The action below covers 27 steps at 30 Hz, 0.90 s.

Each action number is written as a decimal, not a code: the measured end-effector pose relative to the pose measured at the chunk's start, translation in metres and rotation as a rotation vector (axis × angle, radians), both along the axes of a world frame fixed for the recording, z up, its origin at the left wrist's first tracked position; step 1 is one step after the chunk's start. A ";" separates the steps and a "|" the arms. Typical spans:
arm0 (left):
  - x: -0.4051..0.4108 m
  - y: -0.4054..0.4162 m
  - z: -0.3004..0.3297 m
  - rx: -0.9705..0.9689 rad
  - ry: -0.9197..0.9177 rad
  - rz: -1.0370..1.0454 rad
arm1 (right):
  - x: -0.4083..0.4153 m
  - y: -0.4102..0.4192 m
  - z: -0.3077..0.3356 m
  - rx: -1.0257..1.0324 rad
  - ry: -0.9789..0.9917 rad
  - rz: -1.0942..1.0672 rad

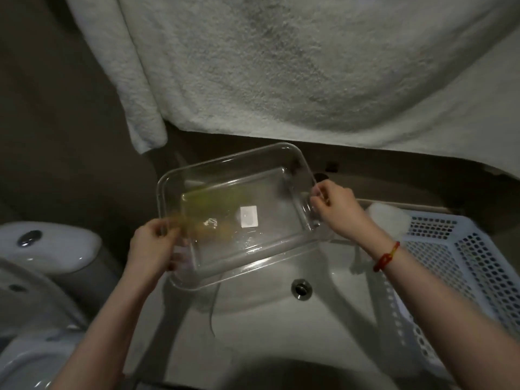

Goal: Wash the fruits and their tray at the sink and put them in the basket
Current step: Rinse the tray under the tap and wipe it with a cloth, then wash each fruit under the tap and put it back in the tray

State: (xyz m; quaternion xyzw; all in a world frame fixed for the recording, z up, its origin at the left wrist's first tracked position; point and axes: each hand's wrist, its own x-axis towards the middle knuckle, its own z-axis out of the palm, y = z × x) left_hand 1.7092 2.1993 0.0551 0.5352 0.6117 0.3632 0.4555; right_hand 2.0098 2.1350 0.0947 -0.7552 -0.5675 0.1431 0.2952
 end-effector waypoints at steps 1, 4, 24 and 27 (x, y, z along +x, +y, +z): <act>-0.013 -0.002 -0.004 0.006 0.015 0.036 | -0.010 0.005 -0.005 -0.007 0.016 0.030; -0.053 -0.018 -0.017 -0.033 -0.007 0.156 | -0.045 0.025 -0.019 -0.048 0.043 0.122; -0.110 -0.107 -0.106 -0.350 0.143 0.719 | -0.209 0.128 -0.114 -0.202 -0.539 0.491; -0.106 -0.105 -0.107 -0.363 0.106 0.713 | -0.211 0.131 -0.117 -0.180 -0.661 0.515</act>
